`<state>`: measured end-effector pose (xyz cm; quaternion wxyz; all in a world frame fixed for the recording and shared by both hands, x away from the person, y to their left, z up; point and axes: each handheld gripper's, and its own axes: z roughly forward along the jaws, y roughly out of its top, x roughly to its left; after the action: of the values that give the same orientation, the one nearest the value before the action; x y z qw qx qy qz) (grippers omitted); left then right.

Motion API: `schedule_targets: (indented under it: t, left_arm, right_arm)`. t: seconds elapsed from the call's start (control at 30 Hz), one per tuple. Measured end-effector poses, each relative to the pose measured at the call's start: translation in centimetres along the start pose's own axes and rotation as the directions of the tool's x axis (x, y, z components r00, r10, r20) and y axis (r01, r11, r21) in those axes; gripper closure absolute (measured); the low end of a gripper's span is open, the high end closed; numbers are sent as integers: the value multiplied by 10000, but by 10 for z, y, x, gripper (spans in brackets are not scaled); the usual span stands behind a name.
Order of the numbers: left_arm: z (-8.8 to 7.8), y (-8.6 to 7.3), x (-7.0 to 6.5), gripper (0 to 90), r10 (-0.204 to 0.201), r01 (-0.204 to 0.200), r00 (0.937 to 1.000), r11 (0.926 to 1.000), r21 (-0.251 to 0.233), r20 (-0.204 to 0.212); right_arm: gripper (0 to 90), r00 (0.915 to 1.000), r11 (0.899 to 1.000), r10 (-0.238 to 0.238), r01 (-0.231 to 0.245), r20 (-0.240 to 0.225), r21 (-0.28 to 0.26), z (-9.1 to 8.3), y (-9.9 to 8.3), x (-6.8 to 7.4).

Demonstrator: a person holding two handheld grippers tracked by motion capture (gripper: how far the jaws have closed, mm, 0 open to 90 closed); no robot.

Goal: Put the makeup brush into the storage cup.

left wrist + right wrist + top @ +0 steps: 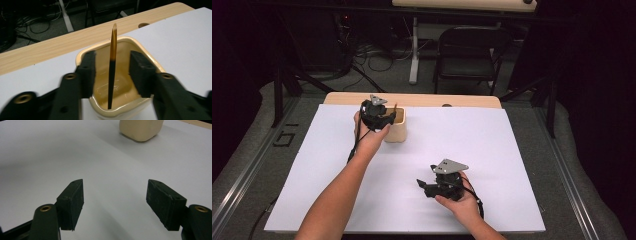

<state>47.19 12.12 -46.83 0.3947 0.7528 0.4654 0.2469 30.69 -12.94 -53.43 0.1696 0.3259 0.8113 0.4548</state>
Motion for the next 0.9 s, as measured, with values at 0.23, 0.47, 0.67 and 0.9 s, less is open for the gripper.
schedule_targets:
  t: [0.23, 0.47, 0.67, 0.9]
  left_arm:
    - [-3, -3, 2, 411, 68, -68, 10000, 10000, -52, -4]
    - [-7, -4, 4, 406, -26, 27, 10000, 10000, -72, 76]
    - [-9, -5, 6, 400, -82, 83, 9999, 9999, -129, 113]
    - [-13, -5, 5, 380, -77, 80, 9999, 9998, -185, 141]
  right_arm:
    - [306, 10000, 10000, 20, -20, 4, -19, 0, 0, 0]
    - [306, 10000, 10000, 11, -11, 32, -5, 0, 0, 0]
    - [306, 10000, 10000, -15, 15, 40, -9, 1, 0, 0]
    - [306, 10000, 10000, -1, 1, 43, -20, 1, 0, 0]
